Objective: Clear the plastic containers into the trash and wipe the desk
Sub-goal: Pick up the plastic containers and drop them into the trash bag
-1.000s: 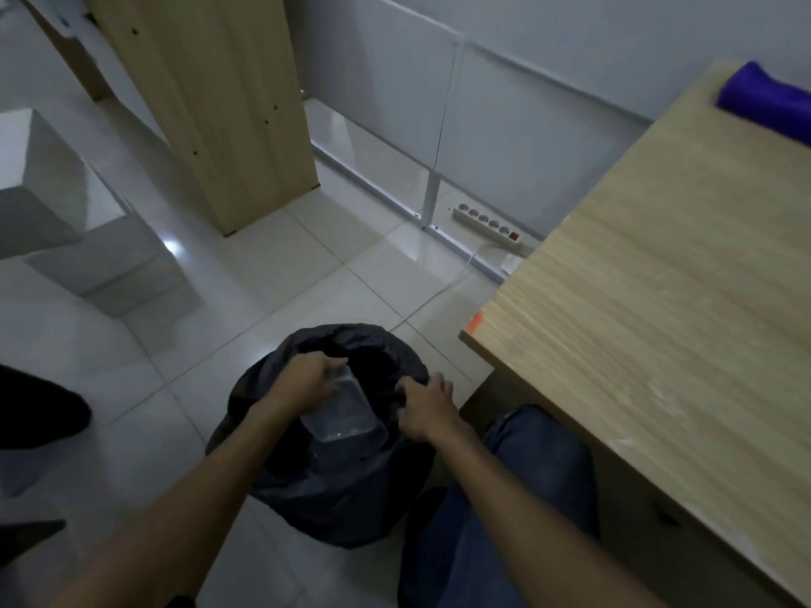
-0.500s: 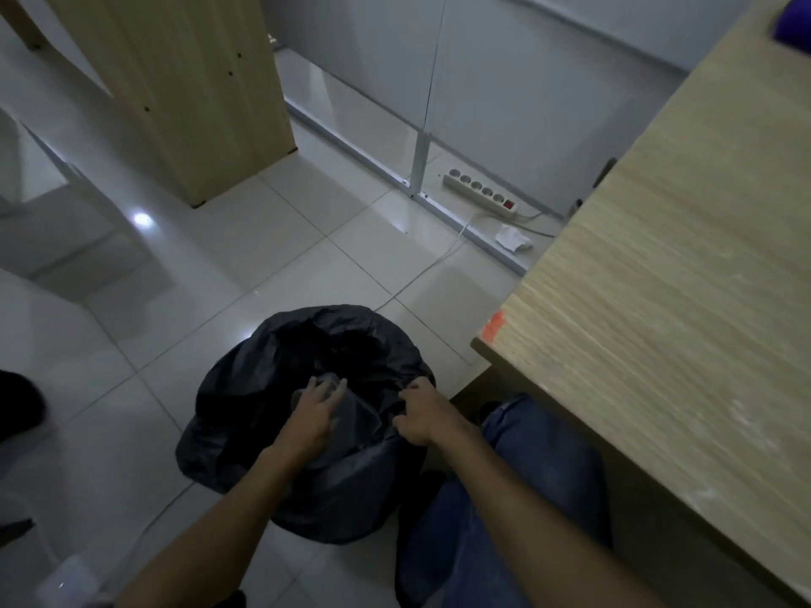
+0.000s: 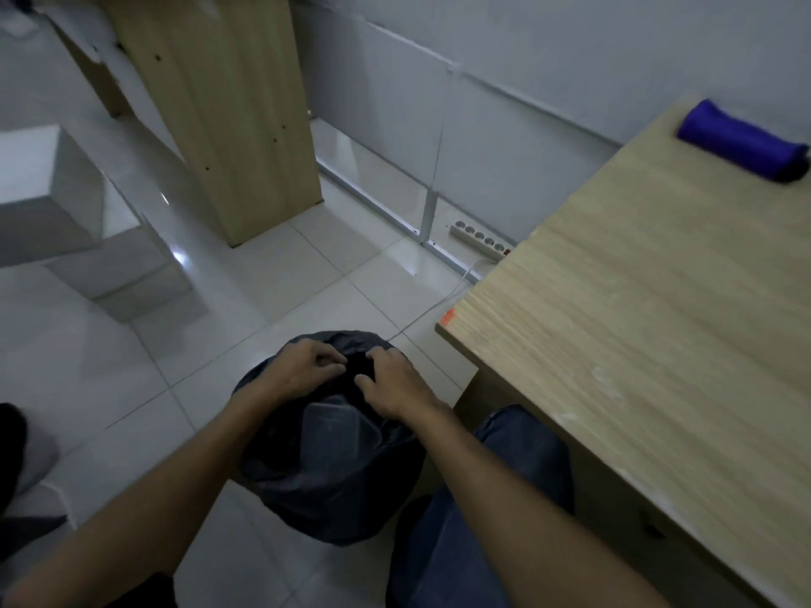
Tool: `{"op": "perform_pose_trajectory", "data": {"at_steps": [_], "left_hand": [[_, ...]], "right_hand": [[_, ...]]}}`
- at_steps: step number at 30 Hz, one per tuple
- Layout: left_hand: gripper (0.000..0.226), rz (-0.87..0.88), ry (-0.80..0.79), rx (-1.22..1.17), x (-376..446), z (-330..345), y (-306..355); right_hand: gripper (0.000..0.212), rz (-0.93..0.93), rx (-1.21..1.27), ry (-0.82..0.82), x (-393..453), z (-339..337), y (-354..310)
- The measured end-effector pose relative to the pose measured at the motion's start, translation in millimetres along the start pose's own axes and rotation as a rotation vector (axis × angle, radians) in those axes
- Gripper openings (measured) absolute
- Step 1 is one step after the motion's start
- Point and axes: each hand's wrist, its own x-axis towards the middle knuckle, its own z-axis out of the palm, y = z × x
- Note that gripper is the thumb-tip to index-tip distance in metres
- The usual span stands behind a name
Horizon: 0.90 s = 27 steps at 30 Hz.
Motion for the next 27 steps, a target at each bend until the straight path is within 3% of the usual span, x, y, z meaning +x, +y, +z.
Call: {"op": "perform_pose_trajectory", "data": {"at_steps": [6, 14, 21, 27], "left_hand": [[0.015, 0.089, 0.150, 0.012, -17, -111, 60], [0.010, 0.379, 0.358, -0.043, -58, -230, 207], [0.011, 0.667, 0.340, 0.109, -59, -211, 352], [0.019, 0.838, 0.243, 0.123, -56, -132, 467]], "right_hand": [[0.052, -0.160, 0.006, 0.067, -32, -53, -72], [0.047, -0.339, -0.020, 0.153, -124, -186, -137], [0.053, -0.325, -0.232, 0.440, -199, -280, -75], [0.062, -0.091, -0.343, 0.649, -282, -335, 36]]}}
